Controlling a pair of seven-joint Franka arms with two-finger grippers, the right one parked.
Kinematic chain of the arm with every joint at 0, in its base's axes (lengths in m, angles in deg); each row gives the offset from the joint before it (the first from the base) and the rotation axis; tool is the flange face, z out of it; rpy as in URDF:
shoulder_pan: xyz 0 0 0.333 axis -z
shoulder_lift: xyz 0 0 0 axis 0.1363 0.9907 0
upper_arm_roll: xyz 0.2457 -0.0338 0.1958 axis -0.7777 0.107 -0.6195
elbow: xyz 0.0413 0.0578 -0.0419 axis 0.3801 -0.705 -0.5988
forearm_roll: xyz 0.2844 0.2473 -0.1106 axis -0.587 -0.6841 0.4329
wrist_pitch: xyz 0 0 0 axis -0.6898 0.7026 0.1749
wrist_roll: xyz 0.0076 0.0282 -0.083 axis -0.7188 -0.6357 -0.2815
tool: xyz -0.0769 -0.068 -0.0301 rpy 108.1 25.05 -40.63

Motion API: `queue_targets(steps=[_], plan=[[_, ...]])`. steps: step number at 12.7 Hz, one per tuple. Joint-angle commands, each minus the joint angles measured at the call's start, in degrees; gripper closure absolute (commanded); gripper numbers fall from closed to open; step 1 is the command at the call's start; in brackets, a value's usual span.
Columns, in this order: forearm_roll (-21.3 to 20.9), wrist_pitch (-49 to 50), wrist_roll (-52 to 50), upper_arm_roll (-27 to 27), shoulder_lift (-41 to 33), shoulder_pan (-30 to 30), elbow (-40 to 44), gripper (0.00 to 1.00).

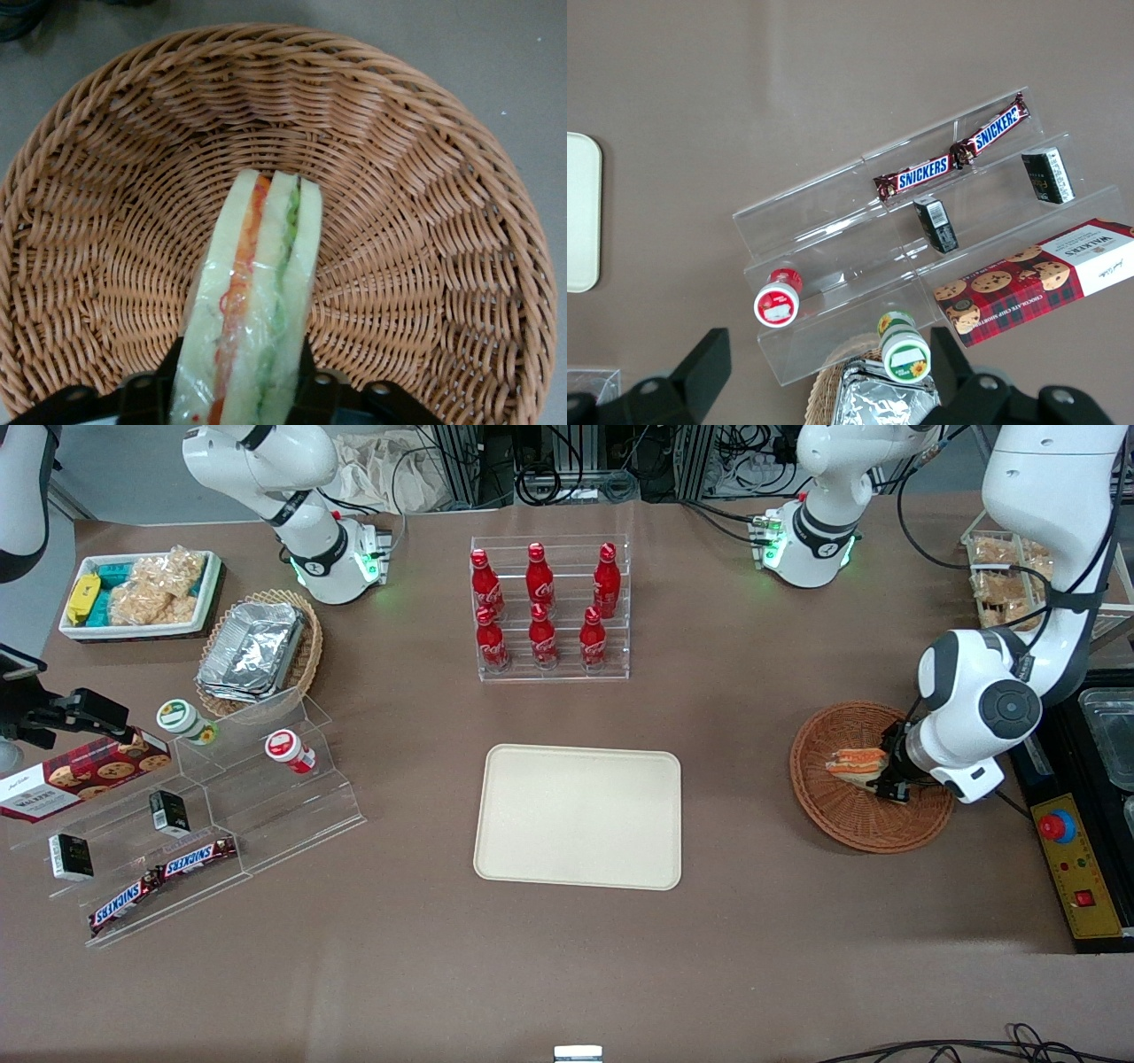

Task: Place sandwich from basket to tray
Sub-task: 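Lift the sandwich with the left gripper and carry it toward the beige tray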

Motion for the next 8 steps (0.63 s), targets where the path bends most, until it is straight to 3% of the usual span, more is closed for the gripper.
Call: queue_targets(steps=[1,5,8], plan=[[-1.77,1.91,-2.25,0.32,0.05,0.40,2.61,1.00],[-1.33,17.98,-0.50,2.34,0.49,1.63,14.72,1.00],[0.94,26.77,10.36,3.48,0.49,1.72,23.86,1.00]])
